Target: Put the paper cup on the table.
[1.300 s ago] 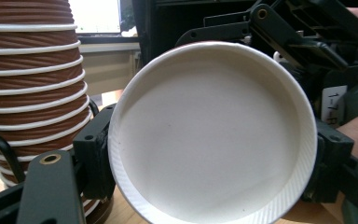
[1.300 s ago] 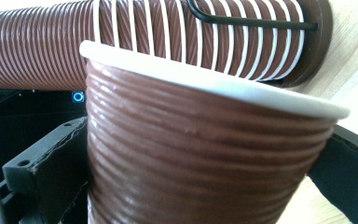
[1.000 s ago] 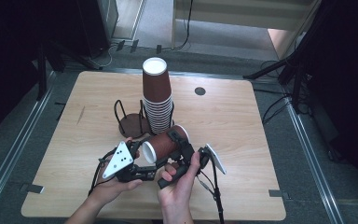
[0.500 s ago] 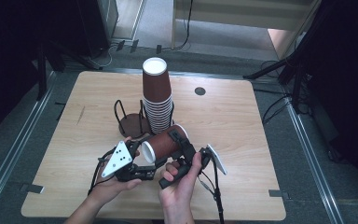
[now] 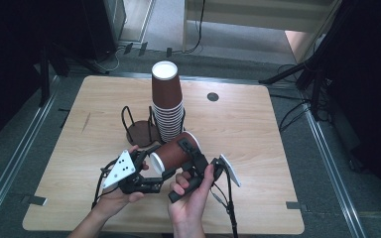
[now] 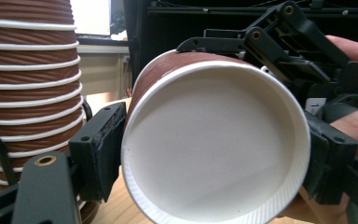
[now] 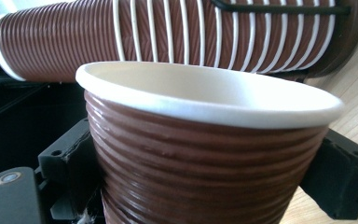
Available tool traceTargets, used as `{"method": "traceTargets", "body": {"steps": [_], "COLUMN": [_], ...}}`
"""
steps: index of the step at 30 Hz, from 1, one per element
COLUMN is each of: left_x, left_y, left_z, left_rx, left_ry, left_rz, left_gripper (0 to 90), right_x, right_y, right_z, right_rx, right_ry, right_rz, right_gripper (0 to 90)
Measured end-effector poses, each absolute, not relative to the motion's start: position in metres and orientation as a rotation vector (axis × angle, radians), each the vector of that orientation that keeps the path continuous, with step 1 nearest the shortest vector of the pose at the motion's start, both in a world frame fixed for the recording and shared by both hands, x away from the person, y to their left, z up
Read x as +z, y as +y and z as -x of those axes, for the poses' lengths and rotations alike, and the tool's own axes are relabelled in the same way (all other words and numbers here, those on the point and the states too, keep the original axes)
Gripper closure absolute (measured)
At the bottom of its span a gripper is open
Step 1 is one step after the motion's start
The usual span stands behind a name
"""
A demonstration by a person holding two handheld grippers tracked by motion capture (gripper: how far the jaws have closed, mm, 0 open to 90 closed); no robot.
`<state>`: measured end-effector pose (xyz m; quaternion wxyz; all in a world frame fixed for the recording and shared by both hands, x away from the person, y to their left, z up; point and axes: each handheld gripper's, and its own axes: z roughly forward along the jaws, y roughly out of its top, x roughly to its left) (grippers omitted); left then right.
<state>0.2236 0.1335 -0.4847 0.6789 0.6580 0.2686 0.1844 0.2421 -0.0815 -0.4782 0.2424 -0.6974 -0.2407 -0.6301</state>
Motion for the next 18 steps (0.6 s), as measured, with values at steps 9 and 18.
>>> {"method": "traceTargets", "body": {"steps": [9, 18], "left_x": [-0.480, -0.479], "left_y": [0.137, 0.146], "left_z": [-0.220, -0.219], "left_rx": [0.404, 0.371], "left_ry": [0.640, 0.663], "left_rz": [-1.495, -1.485], "left_gripper": [0.0, 0.0], "right_x": [-0.476, -0.476], "right_y": [-0.083, -0.091], "right_z": [-0.239, -0.237], "right_rx": [-1.793, -1.849], "right_ry": [-0.642, -0.635], "right_rz": [1.877, 1.871], "right_gripper": [10.7, 10.9]}}
